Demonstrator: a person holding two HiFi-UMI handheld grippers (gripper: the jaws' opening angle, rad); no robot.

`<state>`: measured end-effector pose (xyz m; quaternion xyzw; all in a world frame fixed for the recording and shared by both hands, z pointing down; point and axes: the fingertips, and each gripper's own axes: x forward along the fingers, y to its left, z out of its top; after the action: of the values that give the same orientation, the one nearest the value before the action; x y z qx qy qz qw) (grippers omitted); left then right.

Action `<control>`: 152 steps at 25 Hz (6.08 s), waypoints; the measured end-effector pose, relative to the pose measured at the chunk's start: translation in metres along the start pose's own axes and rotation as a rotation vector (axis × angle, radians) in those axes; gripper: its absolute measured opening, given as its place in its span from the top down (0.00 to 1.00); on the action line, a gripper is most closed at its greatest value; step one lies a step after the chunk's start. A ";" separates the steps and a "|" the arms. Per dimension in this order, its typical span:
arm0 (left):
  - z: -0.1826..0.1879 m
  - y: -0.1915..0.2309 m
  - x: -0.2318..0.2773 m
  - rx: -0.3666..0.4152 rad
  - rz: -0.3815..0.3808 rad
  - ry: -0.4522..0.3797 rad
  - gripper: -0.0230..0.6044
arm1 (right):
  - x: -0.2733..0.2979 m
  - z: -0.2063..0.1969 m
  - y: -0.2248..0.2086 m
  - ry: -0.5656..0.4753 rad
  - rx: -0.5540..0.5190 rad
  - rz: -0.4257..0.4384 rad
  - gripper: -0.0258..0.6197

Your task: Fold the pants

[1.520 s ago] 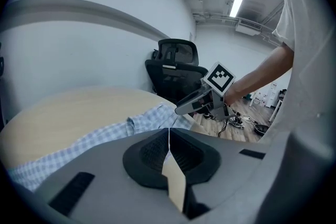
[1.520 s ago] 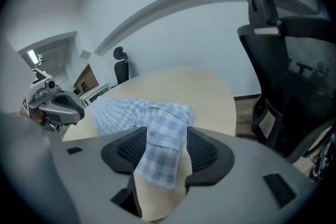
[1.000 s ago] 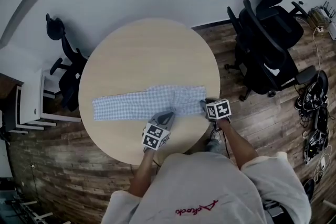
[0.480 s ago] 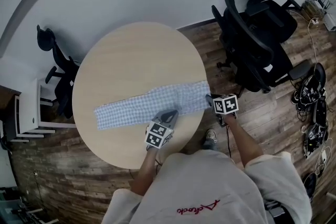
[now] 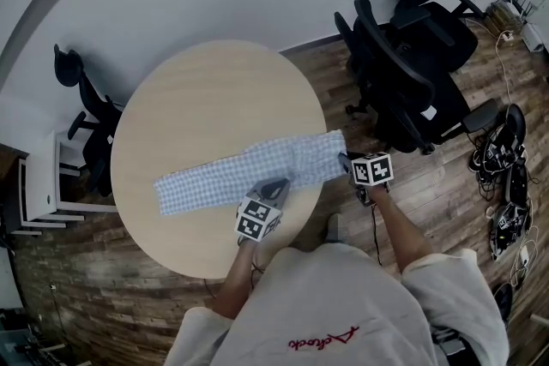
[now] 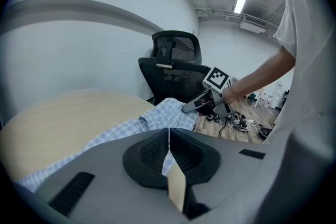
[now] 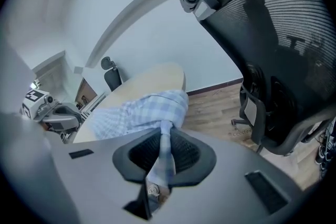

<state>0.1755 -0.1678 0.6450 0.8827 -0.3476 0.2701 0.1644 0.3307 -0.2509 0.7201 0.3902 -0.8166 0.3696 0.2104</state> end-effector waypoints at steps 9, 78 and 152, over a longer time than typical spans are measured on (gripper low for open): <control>-0.006 0.005 -0.018 0.010 -0.037 -0.033 0.91 | -0.026 0.023 0.052 -0.072 -0.042 0.044 0.85; -0.055 0.085 -0.122 -0.097 0.180 -0.051 0.91 | 0.110 -0.013 0.154 0.056 0.022 0.091 0.64; -0.145 0.141 -0.241 -0.171 0.276 -0.093 0.91 | 0.191 -0.038 0.327 0.163 -0.310 0.092 0.83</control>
<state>-0.1241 -0.0715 0.6333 0.8209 -0.4946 0.2183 0.1840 -0.0425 -0.1756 0.7209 0.2838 -0.8611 0.2790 0.3165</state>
